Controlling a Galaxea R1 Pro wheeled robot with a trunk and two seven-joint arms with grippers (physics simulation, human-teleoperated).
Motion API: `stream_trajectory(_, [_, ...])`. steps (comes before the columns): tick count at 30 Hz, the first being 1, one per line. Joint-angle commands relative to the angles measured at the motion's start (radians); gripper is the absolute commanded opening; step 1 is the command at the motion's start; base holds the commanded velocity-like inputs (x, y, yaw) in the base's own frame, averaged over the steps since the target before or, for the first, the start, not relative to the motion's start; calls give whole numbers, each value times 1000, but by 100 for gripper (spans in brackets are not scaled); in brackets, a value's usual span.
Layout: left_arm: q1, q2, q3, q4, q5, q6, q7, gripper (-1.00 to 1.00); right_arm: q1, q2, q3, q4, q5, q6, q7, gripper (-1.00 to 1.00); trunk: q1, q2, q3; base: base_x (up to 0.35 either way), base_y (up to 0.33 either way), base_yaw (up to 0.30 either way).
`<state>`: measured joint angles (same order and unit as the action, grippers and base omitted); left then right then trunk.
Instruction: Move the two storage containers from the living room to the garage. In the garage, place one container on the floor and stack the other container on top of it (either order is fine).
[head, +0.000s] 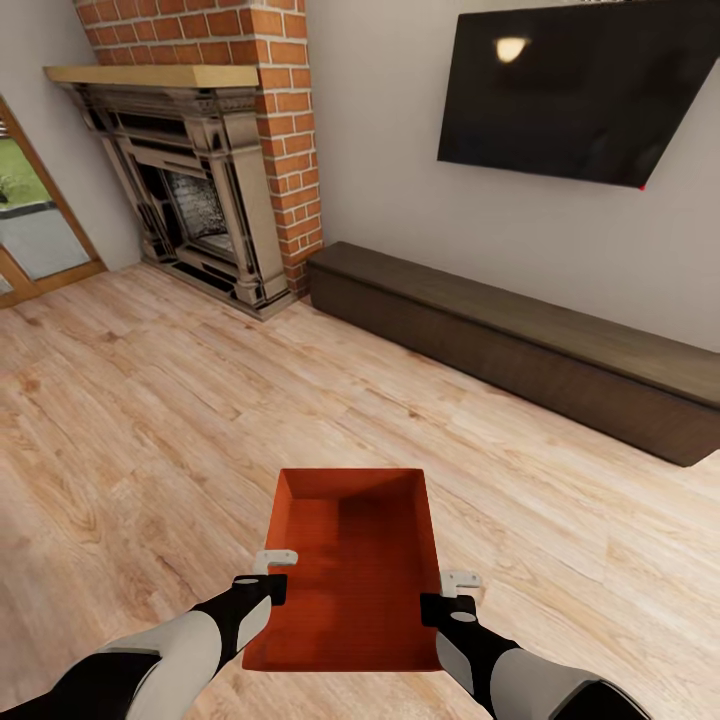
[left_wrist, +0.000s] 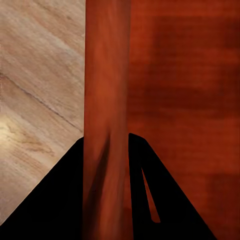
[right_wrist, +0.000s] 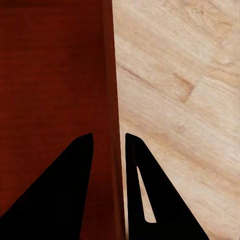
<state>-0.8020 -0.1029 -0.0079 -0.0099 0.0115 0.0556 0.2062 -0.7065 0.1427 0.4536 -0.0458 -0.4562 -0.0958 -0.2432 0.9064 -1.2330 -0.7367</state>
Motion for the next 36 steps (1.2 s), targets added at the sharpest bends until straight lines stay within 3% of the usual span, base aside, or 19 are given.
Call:
stream_trajectory(1, [0,0,-7,4,10,6,41,-100,-1,-6,43,0,-1,-41,-4,-100,-4,7,3,0,0,0])
stream_trajectory(36, [0,0,-6,4,10,2,41,-100,-1,-6,45,0,-1,-41,-4,-100,-138,252,112,0,0,0])
